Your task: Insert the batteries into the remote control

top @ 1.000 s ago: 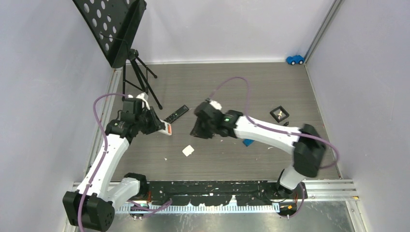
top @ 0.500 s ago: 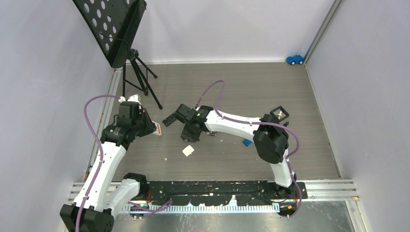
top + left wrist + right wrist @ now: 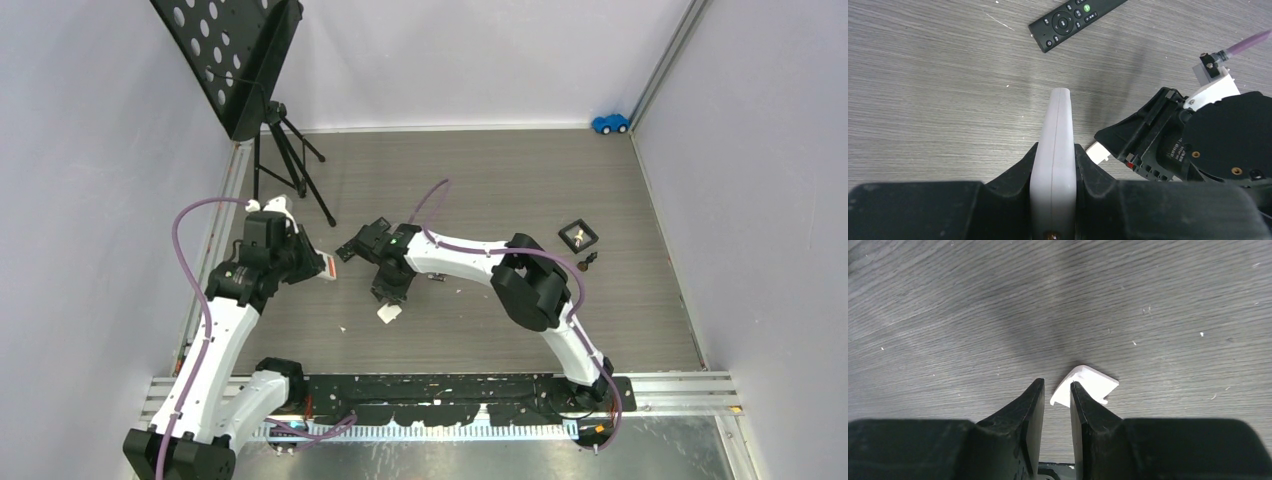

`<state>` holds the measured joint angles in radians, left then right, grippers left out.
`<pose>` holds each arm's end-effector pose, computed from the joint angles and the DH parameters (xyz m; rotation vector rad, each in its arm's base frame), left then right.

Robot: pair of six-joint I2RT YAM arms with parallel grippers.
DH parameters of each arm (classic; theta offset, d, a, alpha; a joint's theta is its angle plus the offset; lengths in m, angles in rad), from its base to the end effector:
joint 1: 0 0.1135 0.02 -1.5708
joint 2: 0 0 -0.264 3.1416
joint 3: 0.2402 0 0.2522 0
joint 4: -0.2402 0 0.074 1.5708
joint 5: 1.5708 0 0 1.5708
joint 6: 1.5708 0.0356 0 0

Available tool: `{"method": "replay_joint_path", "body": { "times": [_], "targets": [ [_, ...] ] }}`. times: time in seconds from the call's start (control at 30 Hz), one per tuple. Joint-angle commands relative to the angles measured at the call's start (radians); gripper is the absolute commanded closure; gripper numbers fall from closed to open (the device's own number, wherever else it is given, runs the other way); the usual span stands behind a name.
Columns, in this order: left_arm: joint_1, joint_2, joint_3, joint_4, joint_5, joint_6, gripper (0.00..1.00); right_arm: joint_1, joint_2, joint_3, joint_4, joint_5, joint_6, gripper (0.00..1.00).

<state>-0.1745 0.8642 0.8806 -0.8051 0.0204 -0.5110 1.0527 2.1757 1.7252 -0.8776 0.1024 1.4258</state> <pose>0.1671 -0.0302 0.3005 -0.3900 2.3559 -0.3538 0.2226 0.3831 0.1718 0.5657 2.8976 0.2912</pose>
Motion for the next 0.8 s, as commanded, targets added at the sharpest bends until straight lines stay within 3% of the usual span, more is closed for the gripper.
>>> {"method": "replay_joint_path", "body": {
  "times": [0.0, 0.3, 0.47, 0.6, 0.77],
  "targets": [
    [0.004, -0.024, 0.014, 0.026, 0.011, 0.023, 1.00, 0.004, 0.026, 0.055, -0.029, -0.012, 0.043, 0.69],
    [0.003, -0.028, 0.014, 0.026, 0.009, 0.029, 1.00, 0.003, 0.057, 0.056, -0.056, -0.029, 0.058, 0.76],
    [0.004, -0.034, 0.011, 0.025, 0.008, 0.028, 1.00, 0.004, 0.076, 0.077, -0.058, -0.040, 0.051, 0.98],
    [0.004, -0.036, 0.008, 0.031, 0.022, 0.027, 1.00, 0.005, 0.043, 0.086, -0.057, 0.010, 0.027, 1.00],
    [0.004, -0.024, 0.003, 0.058, 0.076, 0.026, 1.00, 0.004, -0.123, 0.026, -0.025, 0.137, -0.035, 1.00]
  ]
}}
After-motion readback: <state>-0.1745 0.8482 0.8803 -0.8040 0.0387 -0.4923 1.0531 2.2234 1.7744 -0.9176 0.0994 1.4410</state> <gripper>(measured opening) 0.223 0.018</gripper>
